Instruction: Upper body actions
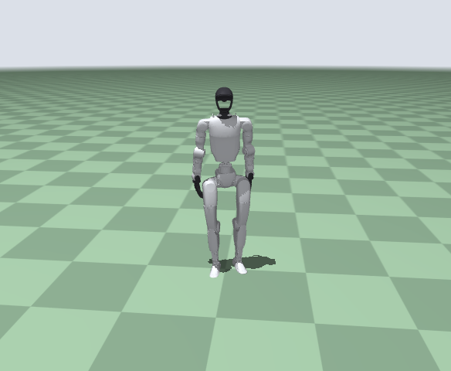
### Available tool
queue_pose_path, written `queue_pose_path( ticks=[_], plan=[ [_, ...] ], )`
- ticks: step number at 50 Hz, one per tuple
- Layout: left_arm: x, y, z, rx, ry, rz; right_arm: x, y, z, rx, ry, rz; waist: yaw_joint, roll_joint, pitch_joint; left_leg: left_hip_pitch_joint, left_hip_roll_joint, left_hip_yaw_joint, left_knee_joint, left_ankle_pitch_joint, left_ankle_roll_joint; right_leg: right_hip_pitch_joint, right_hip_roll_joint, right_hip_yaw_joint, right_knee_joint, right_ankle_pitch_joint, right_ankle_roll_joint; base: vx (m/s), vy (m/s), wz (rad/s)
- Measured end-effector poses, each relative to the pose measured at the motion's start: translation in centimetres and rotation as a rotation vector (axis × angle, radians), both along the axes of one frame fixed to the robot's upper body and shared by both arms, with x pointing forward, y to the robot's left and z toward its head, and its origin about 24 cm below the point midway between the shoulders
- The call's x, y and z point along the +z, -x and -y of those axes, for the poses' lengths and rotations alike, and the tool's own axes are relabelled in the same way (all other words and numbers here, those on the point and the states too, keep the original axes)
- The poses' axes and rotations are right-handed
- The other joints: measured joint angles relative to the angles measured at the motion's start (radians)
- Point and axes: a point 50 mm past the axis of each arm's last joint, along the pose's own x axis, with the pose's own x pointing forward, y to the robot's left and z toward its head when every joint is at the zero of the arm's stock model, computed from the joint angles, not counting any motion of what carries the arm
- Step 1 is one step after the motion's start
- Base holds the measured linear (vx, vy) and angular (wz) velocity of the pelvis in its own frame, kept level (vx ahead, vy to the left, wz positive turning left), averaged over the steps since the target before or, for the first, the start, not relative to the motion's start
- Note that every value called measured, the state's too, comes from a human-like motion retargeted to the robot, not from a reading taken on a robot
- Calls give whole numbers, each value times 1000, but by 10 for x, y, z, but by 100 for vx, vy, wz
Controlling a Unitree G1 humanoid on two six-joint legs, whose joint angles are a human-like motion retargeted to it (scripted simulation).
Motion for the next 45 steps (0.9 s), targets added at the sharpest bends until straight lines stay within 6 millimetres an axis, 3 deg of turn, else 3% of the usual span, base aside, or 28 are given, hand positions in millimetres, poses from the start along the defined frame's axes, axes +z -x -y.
queue_pose_path(
  ticks=[6,10,12,16,20,25,30,33,37,40,45],
  plan=[
    [0,1,7,11,18,-25,-1,-1,-4,145,48,-14,-61,6,-5,17,-25,-65,-13,-3,12,10,7,-66,-7,-10,-14,1,-1,57],
    [1,3,8,35,32,-42,-1,3,-3,92,81,-2,-73,18,-10,22,-36,-78,-17,-1,29,18,6,-78,-3,-15,-6,2,-1,8],
    [2,-1,7,50,49,-46,0,3,-1,24,74,-16,-21,19,-7,21,-34,-27,-18,0,44,18,10,-28,1,-13,4,0,-1,-137],
    [1,-16,0,56,42,-39,1,-5,3,-97,84,-29,150,0,-4,28,-3,136,-24,0,36,15,26,136,2,-1,12,-5,0,-185],
    [0,-50,-17,79,-25,7,1,-33,10,-124,124,41,39,12,-25,19,-6,8,-11,-6,12,34,-10,11,-7,-19,27,-6,2,143],
    [8,-137,-37,234,-29,222,8,-98,8,-101,80,137,62,6,-43,19,-9,10,-5,0,14,48,-9,11,-11,-16,23,-4,1,3],
    [45,-245,-62,232,-26,526,37,-198,-15,-125,-53,379,73,7,-83,20,-9,8,-2,2,16,53,-9,7,-10,-16,23,0,0,0],
    [80,-303,-73,132,-69,699,69,-259,-36,-150,-161,547,75,9,-108,21,-8,10,-1,0,17,52,-7,8,-8,-17,23,0,0,0],
    [134,-364,-88,-2,-189,892,121,-326,-61,-209,-312,772,82,12,-145,16,-4,16,0,-4,16,43,-5,15,-5,-19,24,0,0,0],
    [175,-399,-93,-34,-282,1018,164,-364,-74,-240,-406,923,85,14,-173,7,-2,17,0,-7,15,33,-4,16,-4,-21,25,0,0,0],
    [238,-442,-84,27,-336,1230,231,-407,-80,-256,-465,1134,97,9,-213,-10,-1,15,-1,-10,15,18,-3,15,-4,-26,27,0,0,0]
  ],
)
